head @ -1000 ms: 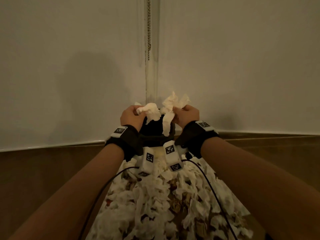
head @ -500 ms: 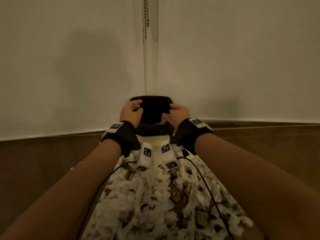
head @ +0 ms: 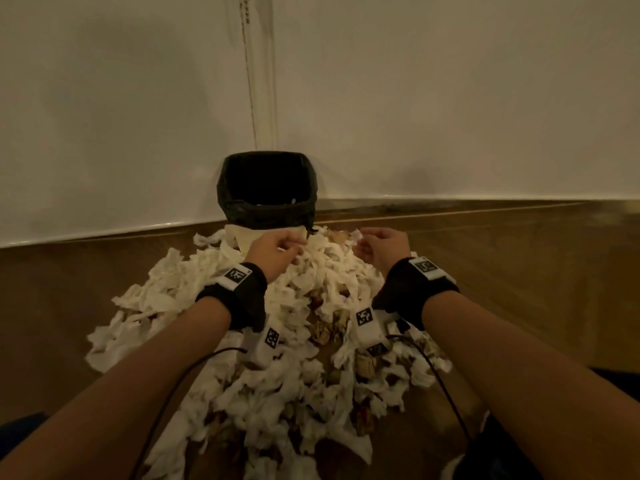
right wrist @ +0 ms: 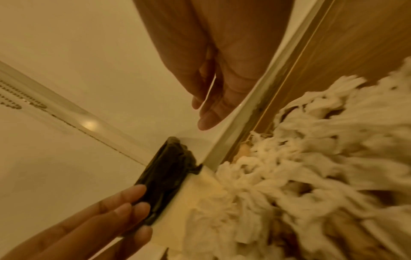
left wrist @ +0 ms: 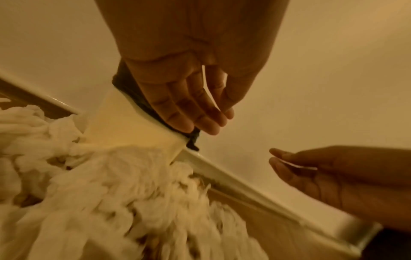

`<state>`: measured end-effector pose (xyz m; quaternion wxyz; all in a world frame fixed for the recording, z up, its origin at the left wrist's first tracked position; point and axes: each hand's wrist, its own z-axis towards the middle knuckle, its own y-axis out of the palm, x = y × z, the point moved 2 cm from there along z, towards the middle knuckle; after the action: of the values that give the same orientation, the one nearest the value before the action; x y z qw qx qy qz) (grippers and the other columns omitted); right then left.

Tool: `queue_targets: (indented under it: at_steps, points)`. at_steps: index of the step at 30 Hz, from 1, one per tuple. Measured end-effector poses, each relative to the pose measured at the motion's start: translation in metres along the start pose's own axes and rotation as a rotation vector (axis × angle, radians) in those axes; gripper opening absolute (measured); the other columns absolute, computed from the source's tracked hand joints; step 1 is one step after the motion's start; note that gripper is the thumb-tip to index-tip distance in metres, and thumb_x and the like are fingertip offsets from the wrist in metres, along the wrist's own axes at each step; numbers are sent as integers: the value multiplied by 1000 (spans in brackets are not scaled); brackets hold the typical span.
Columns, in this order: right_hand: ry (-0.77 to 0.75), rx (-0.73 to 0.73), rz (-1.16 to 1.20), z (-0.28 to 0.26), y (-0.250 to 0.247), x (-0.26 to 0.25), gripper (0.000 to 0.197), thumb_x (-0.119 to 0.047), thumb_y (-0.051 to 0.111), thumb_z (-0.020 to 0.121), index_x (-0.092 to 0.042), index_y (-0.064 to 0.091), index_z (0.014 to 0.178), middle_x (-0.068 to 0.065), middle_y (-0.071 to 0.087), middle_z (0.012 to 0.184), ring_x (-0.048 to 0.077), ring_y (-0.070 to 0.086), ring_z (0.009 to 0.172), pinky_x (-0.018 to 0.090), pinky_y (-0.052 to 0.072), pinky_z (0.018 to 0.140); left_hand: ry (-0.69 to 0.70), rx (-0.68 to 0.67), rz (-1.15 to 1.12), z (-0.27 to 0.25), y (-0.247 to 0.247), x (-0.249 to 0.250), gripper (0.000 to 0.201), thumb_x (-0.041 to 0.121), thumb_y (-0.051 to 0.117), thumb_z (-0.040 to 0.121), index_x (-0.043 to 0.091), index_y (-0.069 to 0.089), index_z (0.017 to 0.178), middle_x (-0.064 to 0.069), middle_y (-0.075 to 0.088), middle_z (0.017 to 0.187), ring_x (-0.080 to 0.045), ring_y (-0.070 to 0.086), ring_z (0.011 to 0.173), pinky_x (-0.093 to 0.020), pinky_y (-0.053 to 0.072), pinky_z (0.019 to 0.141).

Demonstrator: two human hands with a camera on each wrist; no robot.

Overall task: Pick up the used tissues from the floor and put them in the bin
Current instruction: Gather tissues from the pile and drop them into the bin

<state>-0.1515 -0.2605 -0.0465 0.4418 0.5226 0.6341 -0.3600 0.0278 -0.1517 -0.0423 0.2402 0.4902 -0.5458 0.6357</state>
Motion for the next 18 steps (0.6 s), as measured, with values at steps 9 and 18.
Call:
queue_targets:
  at_steps: [9,18]
  points:
    - [257,141,-210,-39,-86,79,20,0,44,96,2,61,107,13,62,79,22,60,66,28,53,60,13,-473,447,-52,97,-34,13,24,59,89,21,67,98,0,67,102,-14,61,91,-25,49,79]
    - [225,58,-758,-67,-99,116,24,-17,52,94,-11,68,111,9,67,111,26,63,99,30,50,80,124,-669,830,-91,145,-58,39,39,57,87,27,51,124,-2,47,123,-20,52,104,-27,43,79]
